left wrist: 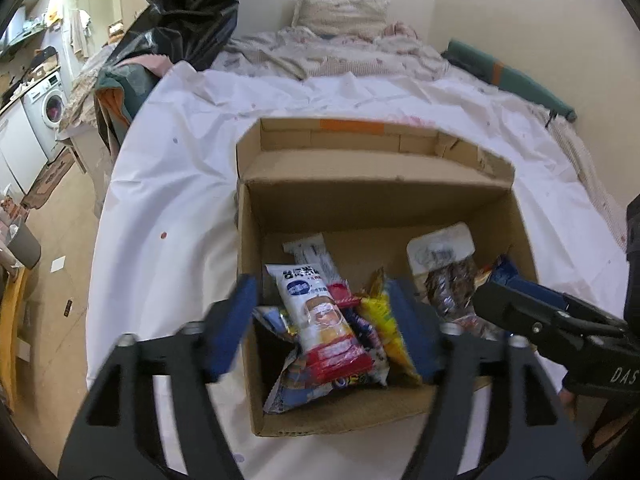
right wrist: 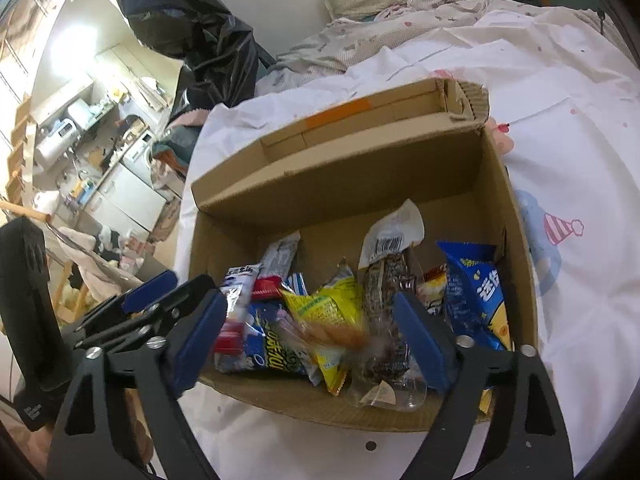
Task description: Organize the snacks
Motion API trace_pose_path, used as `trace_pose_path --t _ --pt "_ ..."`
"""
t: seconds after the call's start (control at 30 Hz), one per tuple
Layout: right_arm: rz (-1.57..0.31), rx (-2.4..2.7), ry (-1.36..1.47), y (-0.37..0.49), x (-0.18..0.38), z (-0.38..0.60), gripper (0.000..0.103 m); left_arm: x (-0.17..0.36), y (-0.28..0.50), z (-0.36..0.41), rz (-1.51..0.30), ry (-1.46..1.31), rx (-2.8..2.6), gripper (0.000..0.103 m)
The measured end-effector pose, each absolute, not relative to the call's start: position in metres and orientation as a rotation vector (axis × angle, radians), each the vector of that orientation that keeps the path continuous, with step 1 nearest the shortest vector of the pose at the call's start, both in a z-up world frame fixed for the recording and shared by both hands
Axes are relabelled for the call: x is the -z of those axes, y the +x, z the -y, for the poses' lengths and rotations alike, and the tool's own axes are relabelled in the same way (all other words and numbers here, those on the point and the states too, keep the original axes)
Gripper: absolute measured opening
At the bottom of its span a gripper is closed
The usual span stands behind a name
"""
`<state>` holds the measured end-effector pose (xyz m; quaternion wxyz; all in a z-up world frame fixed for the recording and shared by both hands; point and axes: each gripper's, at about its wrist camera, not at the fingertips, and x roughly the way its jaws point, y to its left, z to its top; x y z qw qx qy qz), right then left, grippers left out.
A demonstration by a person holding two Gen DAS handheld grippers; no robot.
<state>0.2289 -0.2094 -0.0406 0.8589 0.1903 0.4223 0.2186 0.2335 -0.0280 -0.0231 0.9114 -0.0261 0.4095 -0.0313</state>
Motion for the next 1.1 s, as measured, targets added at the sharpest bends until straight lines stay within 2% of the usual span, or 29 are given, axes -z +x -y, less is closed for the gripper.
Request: trace_pose_path --t 0.03,0.07,0.23,0.57,0.6,0.63,0.7,0.93,1.1 --pt "-0.875 -0.455 0.404 0.229 0.038 0.212 0.095 0.020 0.232 0.028 -0.829 -0.060 0.069 0.082" --pt "-0.864 -0.447 0.408 0.229 0.035 0.214 0.096 0.018 0.231 0.027 -0.821 -0.062 0.068 0.083" --pt "-0.802 -0.405 0.407 0.222 0.015 0.227 0.103 0.004 0.224 0.017 -0.801 -0.115 0.070 0.083" --pt "-0.768 -0.340 0.362 0.180 -0.003 0.243 0.103 -0.015 0.188 -0.002 -0.751 -0.059 -0.029 0.083" --pt "-0.769 -0.339 0.361 0.174 -0.002 0.244 0.103 -0.015 0.182 -0.006 -0.754 -0.072 -0.033 0.085" --pt "-0.771 -0.335 0.358 0.169 -0.002 0.245 0.103 -0.014 0.179 -0.008 -0.762 -0.081 -0.032 0.092" --pt "-0.773 -0.329 0.342 0.156 -0.001 0.246 0.103 -0.012 0.171 -0.010 -0.778 -0.095 -0.026 0.097" --pt "-0.748 -0.272 0.291 0.120 0.000 0.244 0.103 -0.014 0.136 -0.004 -0.766 -0.065 -0.005 0.102" --pt "-0.707 -0.226 0.206 0.104 -0.001 0.234 0.103 -0.017 0.110 -0.003 -0.696 -0.072 -0.006 0.102"
